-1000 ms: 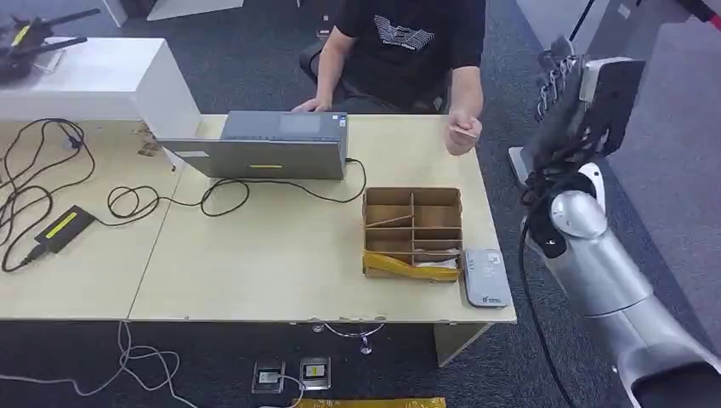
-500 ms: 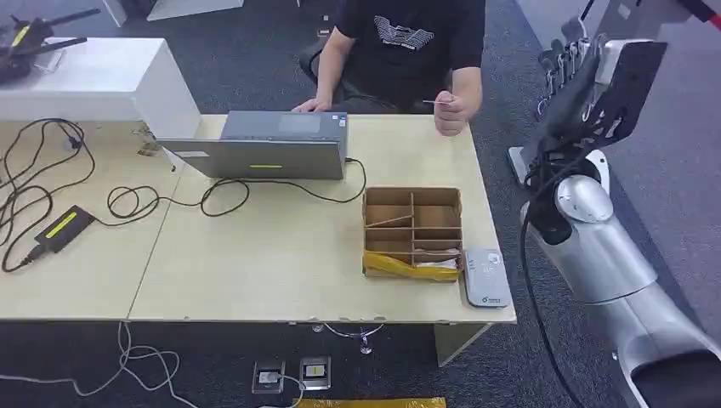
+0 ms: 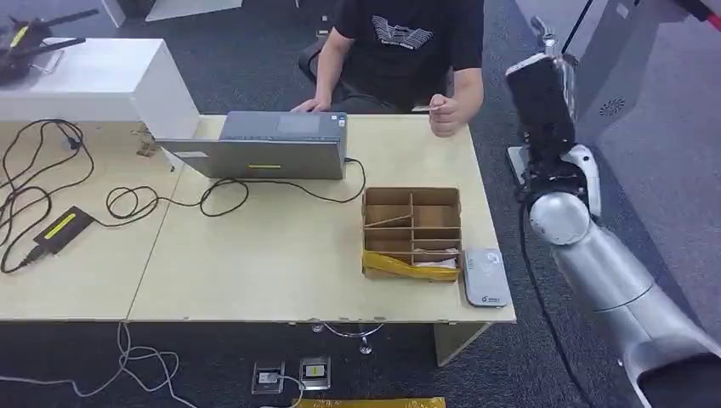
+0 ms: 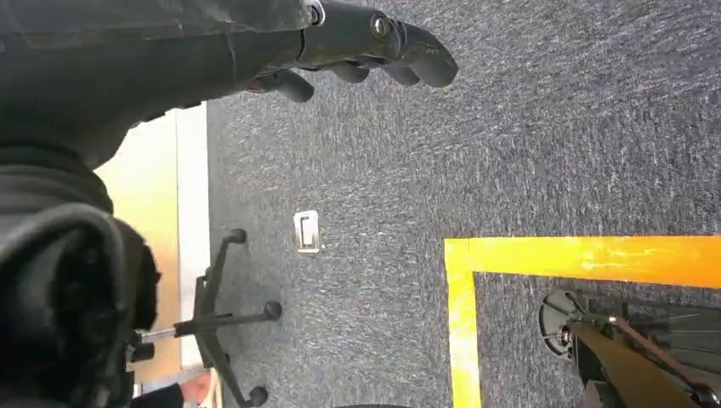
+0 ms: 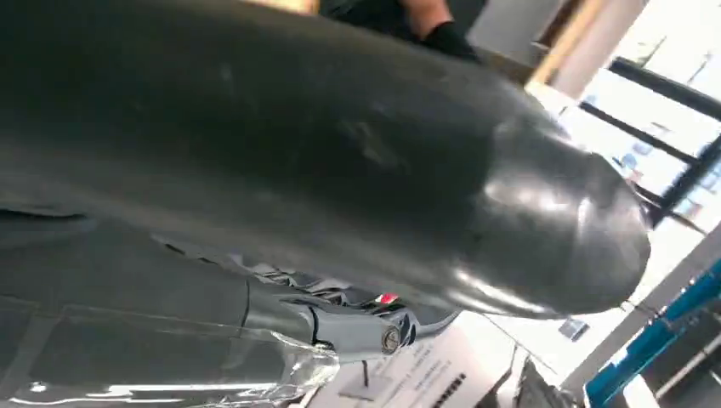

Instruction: Pass the card to the sensor for recognition and then transmit it.

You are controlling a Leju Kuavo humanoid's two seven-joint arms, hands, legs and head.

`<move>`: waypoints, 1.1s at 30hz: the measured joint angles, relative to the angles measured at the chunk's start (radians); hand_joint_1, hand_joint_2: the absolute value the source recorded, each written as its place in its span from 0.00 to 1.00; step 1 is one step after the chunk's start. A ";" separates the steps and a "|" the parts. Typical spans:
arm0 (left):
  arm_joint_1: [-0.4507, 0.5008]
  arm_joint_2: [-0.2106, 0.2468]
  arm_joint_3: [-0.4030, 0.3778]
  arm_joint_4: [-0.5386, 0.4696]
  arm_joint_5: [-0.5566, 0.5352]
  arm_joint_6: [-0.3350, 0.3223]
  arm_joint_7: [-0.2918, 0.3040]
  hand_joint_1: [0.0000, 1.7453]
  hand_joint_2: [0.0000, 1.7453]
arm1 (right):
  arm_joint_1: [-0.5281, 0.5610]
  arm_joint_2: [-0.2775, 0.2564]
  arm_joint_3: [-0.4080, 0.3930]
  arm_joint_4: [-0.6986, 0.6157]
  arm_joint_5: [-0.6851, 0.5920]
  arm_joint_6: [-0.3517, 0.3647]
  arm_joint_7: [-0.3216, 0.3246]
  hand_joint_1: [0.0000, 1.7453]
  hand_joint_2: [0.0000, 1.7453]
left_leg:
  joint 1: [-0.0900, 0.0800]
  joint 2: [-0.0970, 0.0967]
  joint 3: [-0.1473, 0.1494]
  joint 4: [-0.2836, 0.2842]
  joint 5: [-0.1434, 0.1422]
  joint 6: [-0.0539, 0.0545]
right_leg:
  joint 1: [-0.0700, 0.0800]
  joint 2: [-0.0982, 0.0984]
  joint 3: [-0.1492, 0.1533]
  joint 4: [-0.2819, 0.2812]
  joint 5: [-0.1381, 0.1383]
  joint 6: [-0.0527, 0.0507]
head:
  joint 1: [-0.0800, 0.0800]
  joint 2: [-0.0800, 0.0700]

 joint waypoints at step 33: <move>0.000 0.029 0.000 0.000 -0.013 -0.022 -0.003 0.00 0.00 | -0.063 -0.096 0.239 -0.011 0.627 0.521 0.256 0.00 1.00 | 0.000 0.000 0.000 0.000 0.000 0.000 | 0.000 0.000 0.000 0.000 0.000 0.000 | 0.000 0.000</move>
